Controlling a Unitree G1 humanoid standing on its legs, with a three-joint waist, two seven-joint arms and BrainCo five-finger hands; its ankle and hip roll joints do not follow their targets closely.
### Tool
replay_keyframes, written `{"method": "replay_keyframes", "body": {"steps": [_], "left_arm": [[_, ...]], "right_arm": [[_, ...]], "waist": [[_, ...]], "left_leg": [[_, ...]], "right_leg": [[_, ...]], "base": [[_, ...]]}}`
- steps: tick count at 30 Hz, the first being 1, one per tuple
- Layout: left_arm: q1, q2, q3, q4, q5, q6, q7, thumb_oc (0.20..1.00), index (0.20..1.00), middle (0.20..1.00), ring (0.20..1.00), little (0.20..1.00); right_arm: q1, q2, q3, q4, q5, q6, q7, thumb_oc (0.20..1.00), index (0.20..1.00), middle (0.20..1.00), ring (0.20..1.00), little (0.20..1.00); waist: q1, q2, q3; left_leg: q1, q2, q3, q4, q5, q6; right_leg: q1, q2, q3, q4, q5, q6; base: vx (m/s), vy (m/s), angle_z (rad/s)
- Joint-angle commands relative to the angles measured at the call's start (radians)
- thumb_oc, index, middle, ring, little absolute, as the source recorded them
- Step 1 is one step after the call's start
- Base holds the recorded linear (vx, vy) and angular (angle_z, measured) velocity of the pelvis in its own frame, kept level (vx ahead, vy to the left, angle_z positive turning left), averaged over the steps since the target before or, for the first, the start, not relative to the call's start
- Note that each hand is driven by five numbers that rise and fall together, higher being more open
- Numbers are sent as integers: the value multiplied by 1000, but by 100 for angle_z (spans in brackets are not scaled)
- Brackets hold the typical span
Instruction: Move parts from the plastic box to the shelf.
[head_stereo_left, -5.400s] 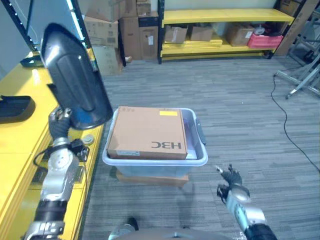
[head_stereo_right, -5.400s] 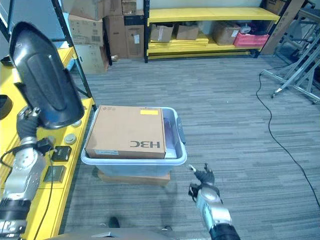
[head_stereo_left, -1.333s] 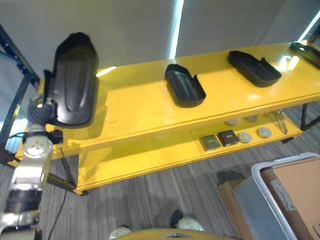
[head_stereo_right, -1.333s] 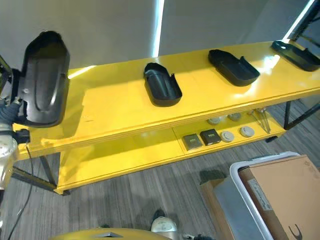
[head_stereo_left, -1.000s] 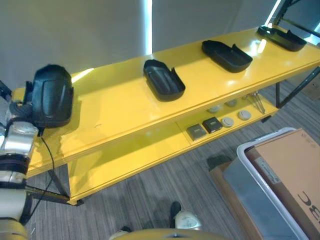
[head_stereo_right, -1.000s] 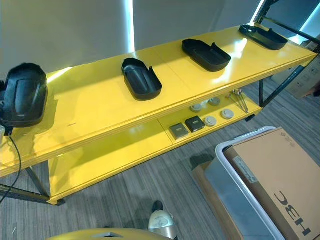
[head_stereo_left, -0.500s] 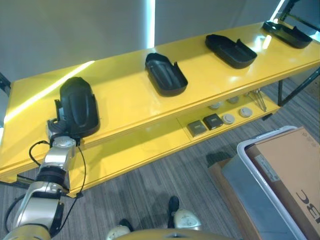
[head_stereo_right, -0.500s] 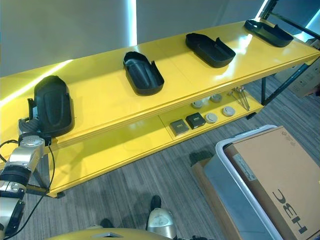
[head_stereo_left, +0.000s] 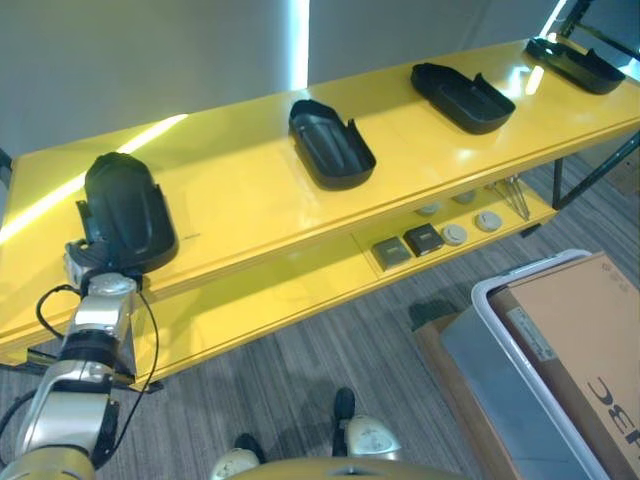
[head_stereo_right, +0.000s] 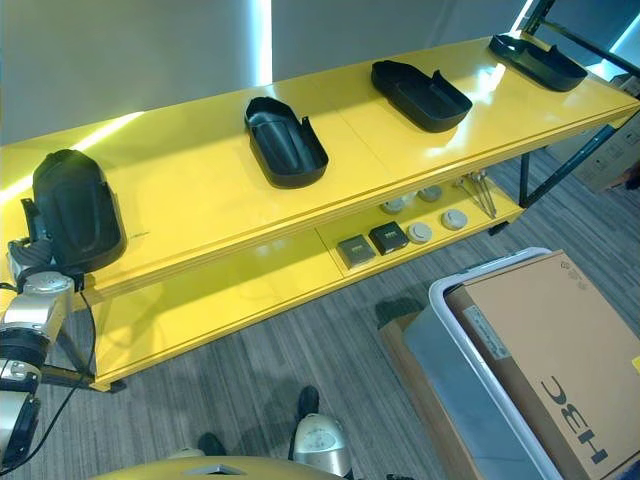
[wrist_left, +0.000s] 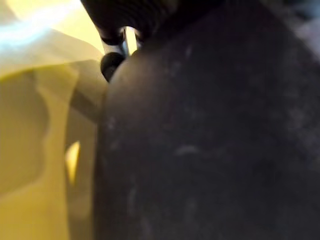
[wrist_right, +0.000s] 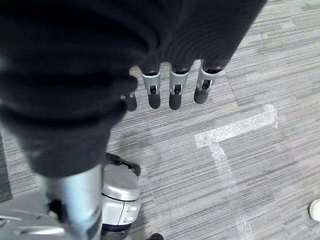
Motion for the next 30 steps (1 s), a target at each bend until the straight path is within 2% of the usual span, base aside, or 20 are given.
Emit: {"method": "replay_keyframes", "body": {"steps": [1, 23, 25, 30], "left_arm": [[-76, 75, 26, 67, 28, -22, 22, 200, 200, 200, 200, 200], [-234, 129, -53, 150, 31, -13, 4, 200, 200, 200, 200, 200], [-238, 137, -59, 155, 28, -19, -2, 1000, 1000, 1000, 1000, 1000], [-244, 141, -57, 146, 16, -55, 5, 1000, 1000, 1000, 1000, 1000]], "right_arm": [[8, -18, 29, 10, 22, -4, -3, 1000, 1000, 1000, 1000, 1000], [-22, -43, 46, 17, 51, -35, -10, 1000, 1000, 1000, 1000, 1000], [-24, -46, 45, 15, 46, -30, -4, 1000, 1000, 1000, 1000, 1000], [-23, -43, 48, 23, 41, -39, -3, 1000, 1000, 1000, 1000, 1000]], "waist": [[-1, -1, 15], [-26, -9, 60], [-26, -9, 60], [-23, -8, 59]], "left_leg": [[-85, 62, -27, 100, -52, -1], [-122, 74, -25, 114, -46, -10], [-119, 74, -23, 112, -46, -10], [-116, 73, -25, 109, -45, -11]], "right_leg": [[9, -91, 50, 80, -130, 117], [-21, -87, 75, 75, -128, 111], [-19, -87, 73, 73, -127, 111], [-13, -88, 71, 69, -127, 110]], "base": [[0, 0, 0], [-1, 0, -1], [4, 4, -2], [0, 0, 0]]}}
